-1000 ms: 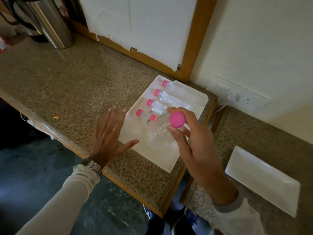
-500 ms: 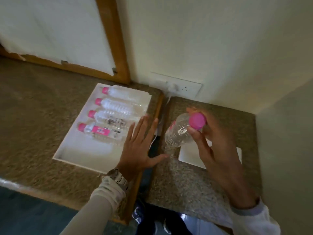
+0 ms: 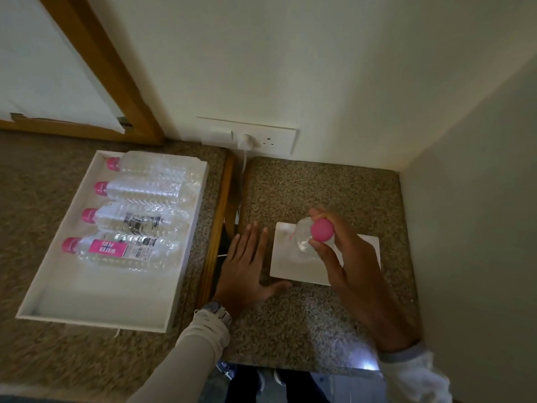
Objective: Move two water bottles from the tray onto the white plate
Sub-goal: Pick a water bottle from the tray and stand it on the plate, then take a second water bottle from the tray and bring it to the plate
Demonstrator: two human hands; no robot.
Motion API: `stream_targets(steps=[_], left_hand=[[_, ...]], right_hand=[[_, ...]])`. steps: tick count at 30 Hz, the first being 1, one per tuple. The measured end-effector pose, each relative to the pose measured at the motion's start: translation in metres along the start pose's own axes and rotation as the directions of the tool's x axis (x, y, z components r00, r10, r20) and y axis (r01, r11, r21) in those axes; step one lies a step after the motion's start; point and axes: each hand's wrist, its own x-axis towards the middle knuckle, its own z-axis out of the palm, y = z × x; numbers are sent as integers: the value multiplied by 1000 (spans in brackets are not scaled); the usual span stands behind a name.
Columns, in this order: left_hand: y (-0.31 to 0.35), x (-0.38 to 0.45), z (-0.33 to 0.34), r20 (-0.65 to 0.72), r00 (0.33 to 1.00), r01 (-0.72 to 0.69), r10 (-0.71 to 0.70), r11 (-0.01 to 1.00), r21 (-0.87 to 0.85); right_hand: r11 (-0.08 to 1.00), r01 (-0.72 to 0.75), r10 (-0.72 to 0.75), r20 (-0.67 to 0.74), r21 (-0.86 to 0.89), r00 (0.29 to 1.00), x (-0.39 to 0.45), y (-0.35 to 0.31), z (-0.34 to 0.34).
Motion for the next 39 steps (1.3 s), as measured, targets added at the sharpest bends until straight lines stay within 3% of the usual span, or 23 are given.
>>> stream_targets(steps=[13, 24, 28, 33, 36, 39], left_hand=[[1, 3, 23, -100, 995, -15, 11, 999, -36], [7, 0, 1, 11, 1000, -4, 4, 1000, 23], [2, -10, -23, 19, 1000, 6, -7, 999, 34], [-14, -39, -66, -113, 994, -3, 5, 1000, 11], [-36, -58, -93, -234, 972, 14, -18, 1000, -18], [-61, -75, -116, -328, 944, 40, -29, 999, 25]], right_hand=[[1000, -7, 8, 59, -21, 998, 2, 18, 9], [979, -9, 23, 67, -204, 997, 3, 3, -1], [961, 99, -124, -82, -257, 989, 3, -32, -7], [907, 307, -375, -223, -287, 900, 2, -88, 8], [881, 383, -452, -255, -277, 855, 9, -113, 40], [880, 425, -465, -193, -213, 864, 25, -127, 80]])
